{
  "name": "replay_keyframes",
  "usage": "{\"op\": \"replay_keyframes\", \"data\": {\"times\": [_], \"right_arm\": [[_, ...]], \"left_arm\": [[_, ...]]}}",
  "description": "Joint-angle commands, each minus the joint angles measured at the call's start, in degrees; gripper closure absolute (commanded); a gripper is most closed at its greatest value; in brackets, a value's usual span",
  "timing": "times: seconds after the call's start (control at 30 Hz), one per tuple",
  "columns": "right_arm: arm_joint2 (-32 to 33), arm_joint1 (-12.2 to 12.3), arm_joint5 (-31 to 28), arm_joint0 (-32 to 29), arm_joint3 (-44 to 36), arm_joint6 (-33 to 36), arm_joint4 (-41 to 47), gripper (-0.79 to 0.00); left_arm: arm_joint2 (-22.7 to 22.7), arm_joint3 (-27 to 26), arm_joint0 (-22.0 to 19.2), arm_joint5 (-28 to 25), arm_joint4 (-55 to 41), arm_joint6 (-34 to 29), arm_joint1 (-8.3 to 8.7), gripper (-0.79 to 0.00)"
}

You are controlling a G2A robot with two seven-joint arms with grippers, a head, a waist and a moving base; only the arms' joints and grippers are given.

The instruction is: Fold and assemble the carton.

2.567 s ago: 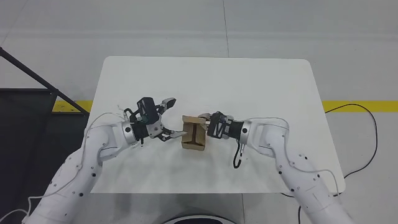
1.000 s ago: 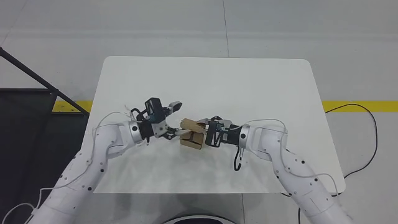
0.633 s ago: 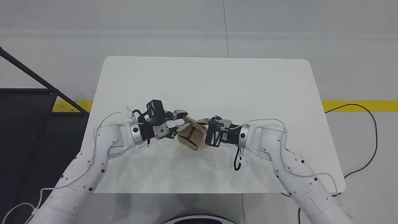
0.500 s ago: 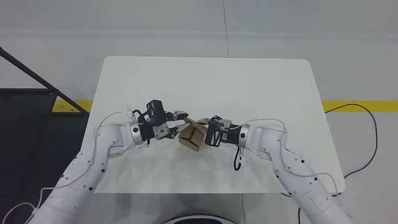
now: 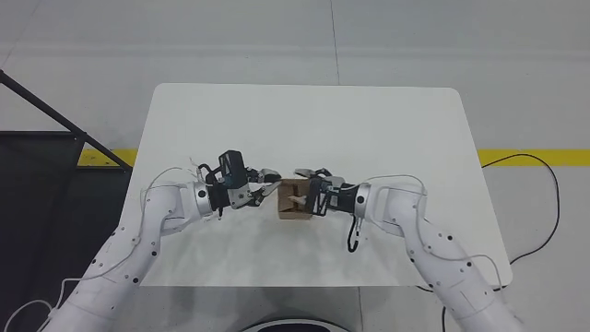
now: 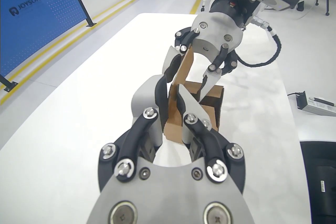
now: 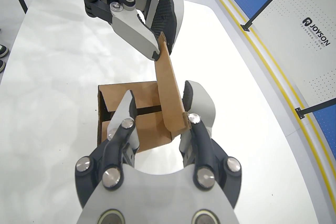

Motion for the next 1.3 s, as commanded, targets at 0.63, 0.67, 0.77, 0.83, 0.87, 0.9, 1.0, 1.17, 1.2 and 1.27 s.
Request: {"op": "replay_keyframes", "data": {"times": [0.63,0.67,0.77,0.83,0.87,0.9,1.0,1.17,1.2,1.27], "right_arm": [[6.10,1.87,-1.20,-5.39,-1.73,-5.98,3.23,-0.785],[6.37,1.95,-1.04,-5.68,-1.69,-6.32,3.33,-0.785],[7.28,2.21,-0.80,-6.62,-1.65,-7.66,3.77,-0.785],[7.85,2.40,-0.83,-7.21,-1.65,-8.38,3.93,-0.785],[8.10,2.50,-0.89,-7.45,-1.71,-8.60,3.81,-0.785],[8.34,2.59,-0.91,-7.75,-1.68,-8.76,3.77,-0.785],[8.85,2.86,-0.98,-8.66,-1.44,-8.50,3.42,-0.785],[9.91,3.31,-1.24,-10.19,-0.77,-8.68,3.34,-0.785],[10.21,3.43,-1.40,-10.57,-0.70,-8.82,3.33,-0.785],[10.85,3.68,-1.56,-11.36,-0.85,-9.09,3.24,-0.785]], "left_arm": [[0.15,-0.99,0.00,-0.49,1.65,1.57,0.05,-0.320],[0.18,-1.13,0.01,-0.57,1.81,1.72,0.05,-0.320],[0.28,-1.71,0.06,-1.02,2.82,2.41,0.12,-0.329],[0.40,-2.09,0.14,-1.34,3.89,3.03,0.18,-0.339],[0.49,-2.28,0.15,-1.59,4.48,3.36,0.22,-0.339],[0.52,-2.33,0.18,-1.66,4.97,3.71,0.25,-0.342],[0.64,-2.36,0.20,-2.00,6.06,4.71,0.32,-0.342],[0.91,-2.43,-0.04,-3.10,8.25,6.39,0.50,-0.348],[1.01,-2.43,-0.03,-3.31,8.69,6.85,0.54,-0.363],[1.12,-2.28,-0.02,-3.44,9.37,7.64,0.60,-0.376]]}}
